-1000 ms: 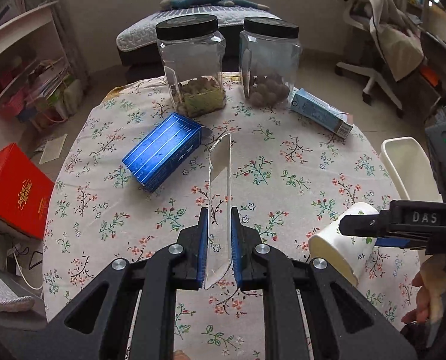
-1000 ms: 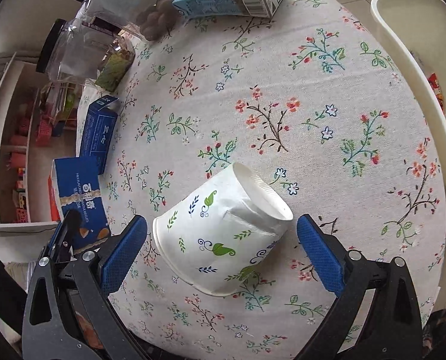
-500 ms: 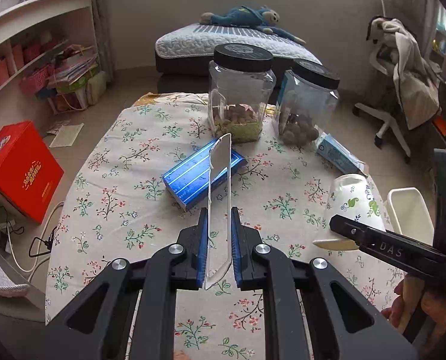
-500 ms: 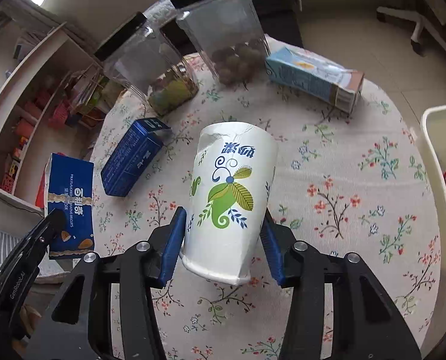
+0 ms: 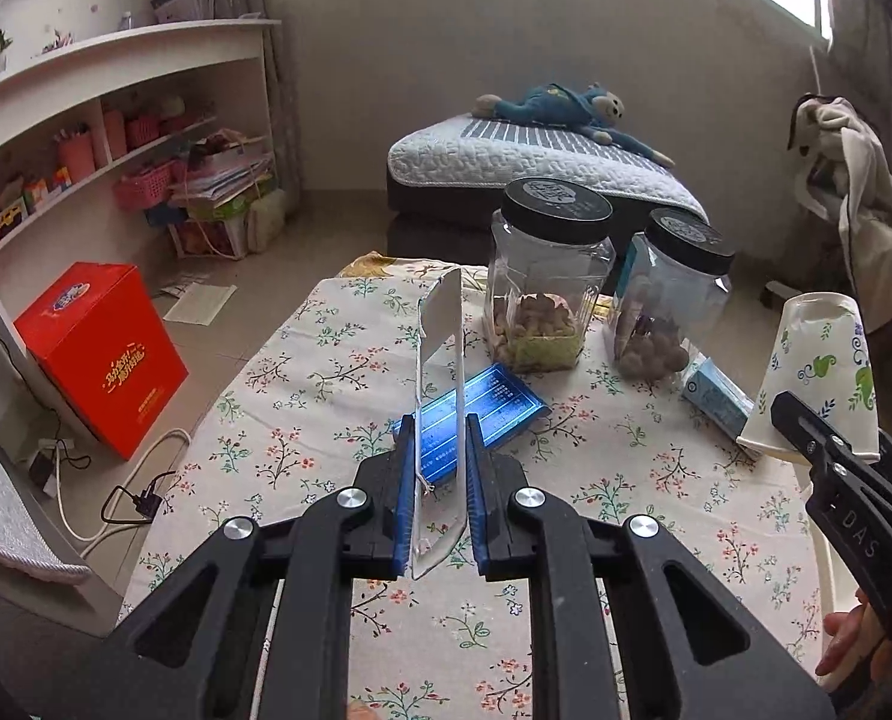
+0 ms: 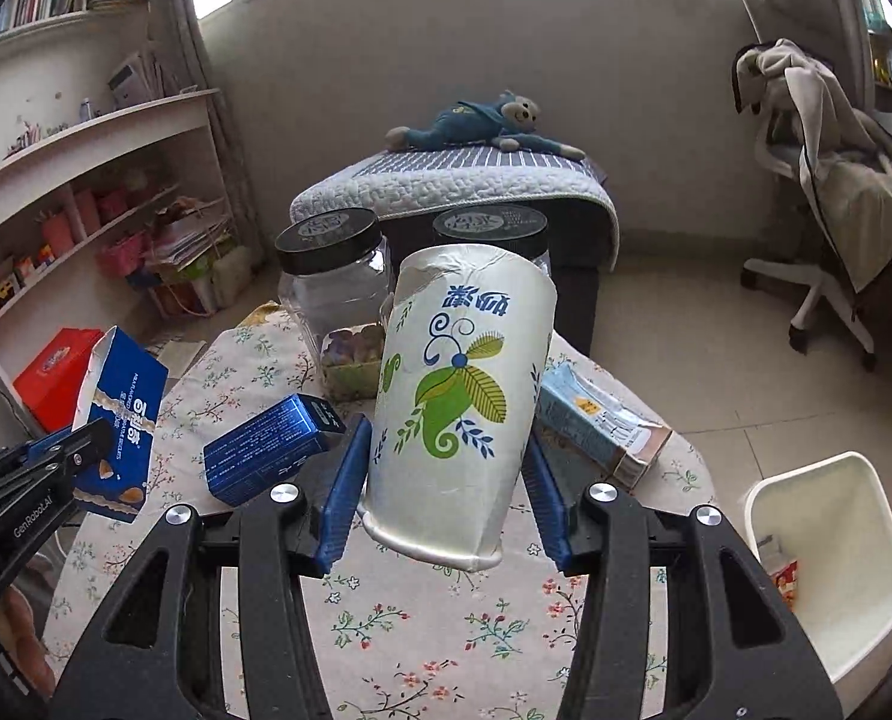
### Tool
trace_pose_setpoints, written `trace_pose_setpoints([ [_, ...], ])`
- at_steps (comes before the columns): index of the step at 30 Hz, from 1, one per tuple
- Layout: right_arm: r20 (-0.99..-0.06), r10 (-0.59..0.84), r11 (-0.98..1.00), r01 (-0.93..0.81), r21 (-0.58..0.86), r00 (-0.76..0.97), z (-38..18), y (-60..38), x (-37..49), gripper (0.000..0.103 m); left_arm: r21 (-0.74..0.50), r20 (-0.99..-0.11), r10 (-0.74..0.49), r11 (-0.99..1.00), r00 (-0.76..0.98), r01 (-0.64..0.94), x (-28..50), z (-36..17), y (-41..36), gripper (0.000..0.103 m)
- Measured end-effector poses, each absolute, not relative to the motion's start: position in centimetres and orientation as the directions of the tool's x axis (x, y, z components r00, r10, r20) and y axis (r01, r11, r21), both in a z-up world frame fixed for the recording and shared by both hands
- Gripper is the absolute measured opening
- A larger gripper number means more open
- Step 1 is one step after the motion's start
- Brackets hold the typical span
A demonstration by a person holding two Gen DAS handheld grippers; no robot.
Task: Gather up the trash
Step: 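Carry the tray and cup to the white bin while the right tool drops the cup in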
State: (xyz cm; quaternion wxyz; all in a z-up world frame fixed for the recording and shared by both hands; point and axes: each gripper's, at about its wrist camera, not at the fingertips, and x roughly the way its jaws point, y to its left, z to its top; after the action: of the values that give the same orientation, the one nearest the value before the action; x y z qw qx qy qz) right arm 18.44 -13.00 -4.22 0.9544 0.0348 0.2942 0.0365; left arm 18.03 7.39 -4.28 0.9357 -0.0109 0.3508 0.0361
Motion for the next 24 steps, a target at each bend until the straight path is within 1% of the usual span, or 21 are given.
trace_pose_setpoints([
  [9, -0.498, 0.047, 0.999, -0.043, 0.019, 0.866, -2.6, -13.9, 16.9, 0.047, 0.019, -0.612, 0.049, 0.999, 0.79, -0.047, 16.7, -2.7, 4.7, 0.017],
  [24, -0.441, -0.019, 1.0, 0.014, -0.015, 0.897, -1.2, -17.4, 14.9, 0.048, 0.02, -0.579, -0.003, 1.0, 0.815, 0.017, 15.0, -1.2, -0.7, 0.017],
])
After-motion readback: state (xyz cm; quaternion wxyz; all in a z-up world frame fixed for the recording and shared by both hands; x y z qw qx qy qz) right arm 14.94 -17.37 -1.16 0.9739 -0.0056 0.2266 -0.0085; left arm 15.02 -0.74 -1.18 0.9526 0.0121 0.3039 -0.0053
